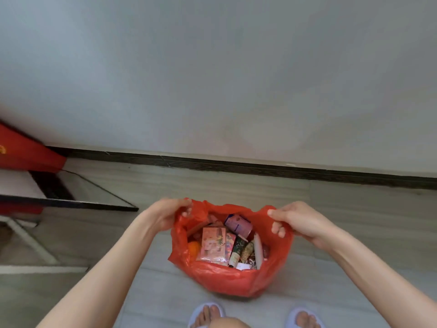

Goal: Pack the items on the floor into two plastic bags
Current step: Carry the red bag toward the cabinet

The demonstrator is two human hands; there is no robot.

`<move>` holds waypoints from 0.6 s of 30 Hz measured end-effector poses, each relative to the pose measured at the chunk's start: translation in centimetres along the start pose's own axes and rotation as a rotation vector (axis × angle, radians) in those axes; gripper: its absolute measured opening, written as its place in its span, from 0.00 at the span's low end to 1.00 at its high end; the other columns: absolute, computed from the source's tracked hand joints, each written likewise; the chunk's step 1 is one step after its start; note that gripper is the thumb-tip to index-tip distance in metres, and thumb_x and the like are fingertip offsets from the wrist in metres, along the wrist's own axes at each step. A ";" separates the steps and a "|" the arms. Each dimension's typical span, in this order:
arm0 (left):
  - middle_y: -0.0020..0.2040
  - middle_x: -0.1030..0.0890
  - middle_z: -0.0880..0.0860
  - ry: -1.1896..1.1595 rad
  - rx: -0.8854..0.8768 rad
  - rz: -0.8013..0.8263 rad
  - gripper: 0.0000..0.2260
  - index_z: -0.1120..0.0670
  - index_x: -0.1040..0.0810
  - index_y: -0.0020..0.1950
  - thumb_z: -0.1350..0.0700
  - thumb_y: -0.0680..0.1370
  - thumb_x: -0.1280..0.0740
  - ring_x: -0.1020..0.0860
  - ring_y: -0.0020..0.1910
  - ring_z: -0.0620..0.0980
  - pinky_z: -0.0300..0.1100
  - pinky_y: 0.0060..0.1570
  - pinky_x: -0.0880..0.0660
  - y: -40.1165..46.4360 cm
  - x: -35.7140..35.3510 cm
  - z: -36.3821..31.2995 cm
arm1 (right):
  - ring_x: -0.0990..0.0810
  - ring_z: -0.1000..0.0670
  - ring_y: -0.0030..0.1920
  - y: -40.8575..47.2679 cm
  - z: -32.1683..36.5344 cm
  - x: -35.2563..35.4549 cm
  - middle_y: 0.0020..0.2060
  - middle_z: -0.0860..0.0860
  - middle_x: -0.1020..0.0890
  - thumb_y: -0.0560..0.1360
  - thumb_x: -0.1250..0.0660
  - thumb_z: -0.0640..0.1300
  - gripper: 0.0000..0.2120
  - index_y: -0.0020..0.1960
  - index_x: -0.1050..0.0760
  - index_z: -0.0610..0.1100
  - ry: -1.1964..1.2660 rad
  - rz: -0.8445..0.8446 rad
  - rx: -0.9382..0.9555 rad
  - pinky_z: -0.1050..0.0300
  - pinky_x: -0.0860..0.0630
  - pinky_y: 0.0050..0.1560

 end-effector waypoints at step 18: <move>0.19 0.31 0.47 0.127 -0.250 -0.390 0.11 0.57 0.22 0.37 0.60 0.78 0.39 0.31 0.23 0.42 0.33 0.33 0.33 -41.2 6.6 -5.0 | 0.28 0.52 0.30 -25.2 21.9 -1.9 0.29 0.48 0.24 0.78 0.41 0.39 0.14 0.34 0.28 0.41 0.074 0.009 -0.027 0.66 0.30 0.32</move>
Point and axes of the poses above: each hand's wrist, its own y-axis towards the middle knuckle, its own x-axis out of the back of the hand, z = x × y, the point moved 5 cm from there along y, towards the middle knuckle
